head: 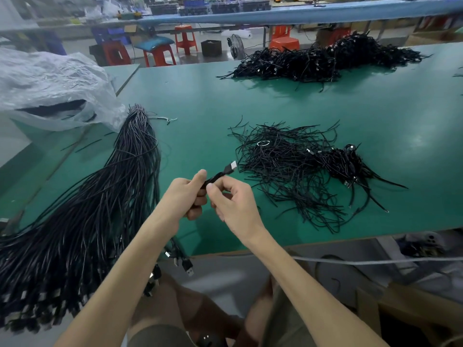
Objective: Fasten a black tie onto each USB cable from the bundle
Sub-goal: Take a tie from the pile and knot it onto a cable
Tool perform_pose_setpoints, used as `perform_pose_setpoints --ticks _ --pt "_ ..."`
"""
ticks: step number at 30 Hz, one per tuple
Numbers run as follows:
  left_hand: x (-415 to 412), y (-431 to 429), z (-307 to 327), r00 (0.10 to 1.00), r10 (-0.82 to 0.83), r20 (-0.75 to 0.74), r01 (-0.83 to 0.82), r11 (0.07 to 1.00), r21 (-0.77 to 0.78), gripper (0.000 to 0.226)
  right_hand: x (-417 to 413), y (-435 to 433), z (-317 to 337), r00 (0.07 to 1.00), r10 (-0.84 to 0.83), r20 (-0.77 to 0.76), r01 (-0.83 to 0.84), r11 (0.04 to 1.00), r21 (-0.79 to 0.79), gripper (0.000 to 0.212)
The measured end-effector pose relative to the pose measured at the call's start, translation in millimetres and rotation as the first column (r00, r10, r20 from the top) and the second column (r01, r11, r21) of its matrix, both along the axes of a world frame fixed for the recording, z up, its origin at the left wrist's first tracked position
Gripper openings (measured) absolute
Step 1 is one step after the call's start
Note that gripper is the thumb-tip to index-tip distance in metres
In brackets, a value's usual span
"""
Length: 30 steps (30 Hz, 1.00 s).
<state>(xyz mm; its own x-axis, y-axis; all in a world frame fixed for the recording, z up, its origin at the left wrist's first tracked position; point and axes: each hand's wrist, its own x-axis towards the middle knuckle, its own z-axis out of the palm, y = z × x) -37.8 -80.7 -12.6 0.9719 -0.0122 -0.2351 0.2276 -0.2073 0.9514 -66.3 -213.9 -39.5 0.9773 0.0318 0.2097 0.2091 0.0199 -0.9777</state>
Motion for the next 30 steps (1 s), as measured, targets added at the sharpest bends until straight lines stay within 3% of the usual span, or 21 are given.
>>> perform_pose_setpoints --ticks 4,7,13,18,22,28,30 --pt "-1.7 27.3 8.6 0.965 -0.233 0.121 0.23 0.972 0.044 0.051 3.1 -10.4 2.8 0.997 0.06 -0.047 -0.057 0.996 0.063 0.029" --pt "-0.9 56.4 17.7 0.87 -0.479 0.12 0.484 0.875 -0.02 0.033 5.7 -17.0 1.7 0.979 0.173 -0.111 -0.157 0.978 0.14 0.03" --pt "-6.1 55.1 21.1 0.783 -0.564 0.263 0.584 0.812 0.003 0.045 7.3 -12.8 1.7 0.944 0.289 -0.162 -0.25 0.942 0.226 0.031" --pt "-1.3 38.7 12.1 0.812 -0.468 0.349 0.417 0.883 0.214 0.031 6.3 -15.2 0.0 0.93 0.31 -0.198 -0.256 0.932 0.256 0.031" --pt "0.5 29.4 -0.5 0.795 -0.434 0.423 0.246 0.869 0.428 0.031 4.3 -15.1 -0.8 0.933 0.298 -0.203 -0.236 0.93 0.282 0.029" --pt "0.6 23.4 -7.1 0.804 -0.343 0.486 0.077 0.87 0.487 0.054 5.0 -15.1 -2.8 0.942 0.243 -0.232 -0.188 0.953 0.236 0.03" --pt "0.7 18.9 -7.1 0.802 -0.35 0.484 0.092 0.873 0.48 0.053 4.9 -15.6 -2.9 0.945 0.234 -0.228 -0.185 0.958 0.218 0.03"
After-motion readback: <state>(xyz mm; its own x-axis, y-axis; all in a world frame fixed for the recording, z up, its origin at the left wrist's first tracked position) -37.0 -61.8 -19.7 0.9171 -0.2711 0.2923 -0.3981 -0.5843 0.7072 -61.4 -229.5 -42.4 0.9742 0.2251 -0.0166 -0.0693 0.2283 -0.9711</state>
